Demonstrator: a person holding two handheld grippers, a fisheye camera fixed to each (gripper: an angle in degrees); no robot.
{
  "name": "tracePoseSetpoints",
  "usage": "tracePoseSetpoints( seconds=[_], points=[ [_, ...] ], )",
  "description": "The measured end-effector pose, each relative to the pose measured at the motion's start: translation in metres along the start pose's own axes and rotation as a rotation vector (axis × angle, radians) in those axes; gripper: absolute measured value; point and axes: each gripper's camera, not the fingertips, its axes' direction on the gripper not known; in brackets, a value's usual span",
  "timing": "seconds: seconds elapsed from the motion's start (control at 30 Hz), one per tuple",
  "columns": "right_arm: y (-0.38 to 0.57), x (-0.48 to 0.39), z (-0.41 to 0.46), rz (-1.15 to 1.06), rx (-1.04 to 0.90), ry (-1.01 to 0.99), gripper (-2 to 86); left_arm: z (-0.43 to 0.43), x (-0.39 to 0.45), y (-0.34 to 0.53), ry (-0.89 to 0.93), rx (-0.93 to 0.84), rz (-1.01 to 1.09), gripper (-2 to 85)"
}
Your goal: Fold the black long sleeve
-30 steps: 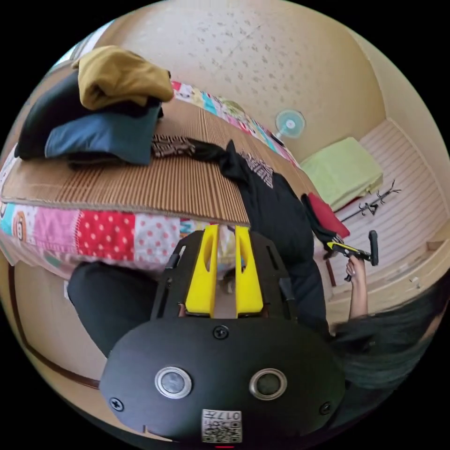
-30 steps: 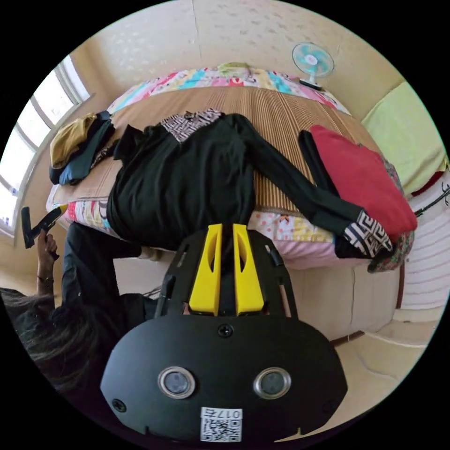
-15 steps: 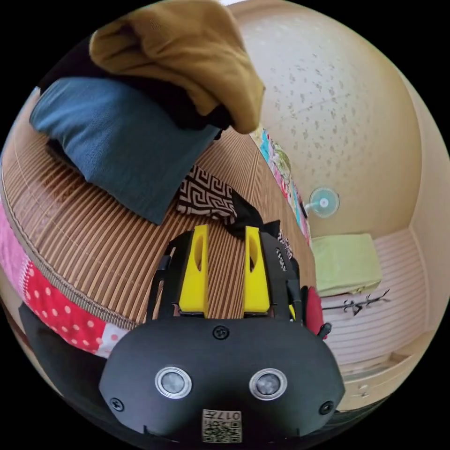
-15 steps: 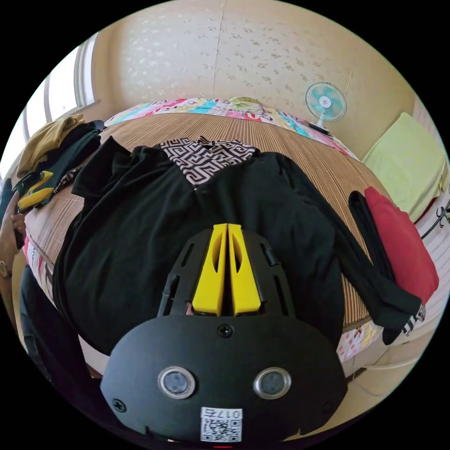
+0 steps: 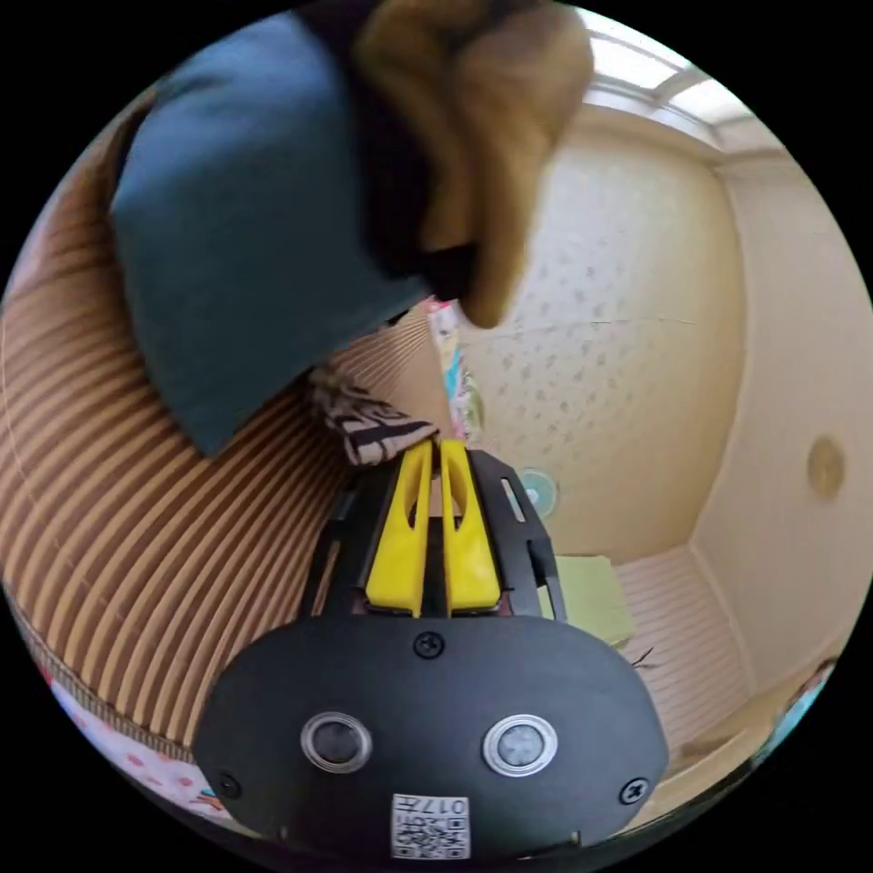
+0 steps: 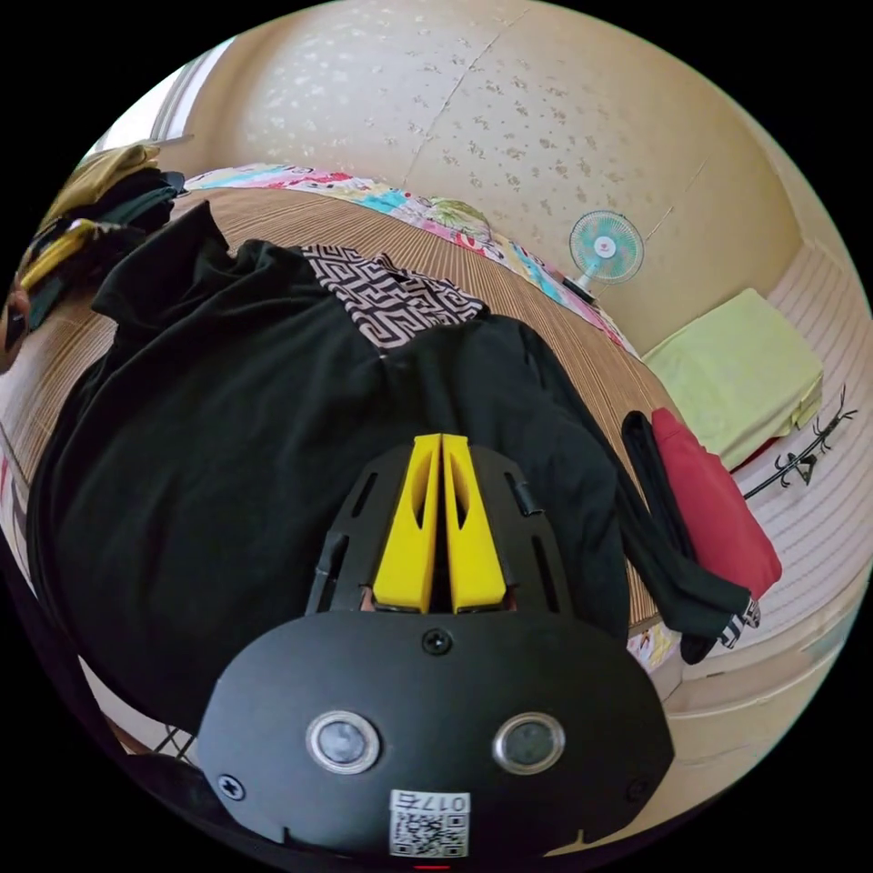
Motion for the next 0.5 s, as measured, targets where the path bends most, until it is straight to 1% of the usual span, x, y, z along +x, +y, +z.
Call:
tracePoseSetpoints(
  seconds=[0.07,0.1,0.17,0.23,0.3,0.37,0.4,0.47,0.5],
  points=[
    [0.003,-0.023,0.003,-0.038,0.007,0.102,0.2,-0.027,0.071,0.005,-0.023,0.106,0.223,-0.6],
    [0.004,-0.030,0.004,-0.050,0.009,0.133,0.2,-0.032,0.090,0.007,-0.026,0.134,0.282,-0.7],
    [0.005,-0.047,0.011,-0.071,0.009,0.228,0.2,-0.045,0.163,0.014,-0.018,0.211,0.493,-0.7],
    [0.005,-0.050,0.015,-0.062,-0.001,0.242,0.2,-0.035,0.212,0.021,0.022,0.185,0.613,-0.7],
    [0.006,-0.055,0.018,-0.066,0.002,0.256,0.2,-0.007,0.256,0.037,0.097,0.090,0.735,-0.7],
    [0.007,-0.061,0.022,-0.074,0.003,0.281,0.2,0.055,0.302,0.083,0.187,-0.075,0.888,-0.6],
    [0.007,-0.062,0.022,-0.074,0.003,0.283,0.2,0.076,0.310,0.099,0.193,-0.129,0.920,-0.5],
    [0.007,-0.062,0.025,-0.069,0.004,0.280,0.2,0.173,0.327,0.174,0.171,-0.403,1.019,-0.2],
    [0.007,-0.062,0.025,-0.068,0.004,0.279,0.2,0.202,0.327,0.196,0.155,-0.496,1.045,0.0]
  ],
)
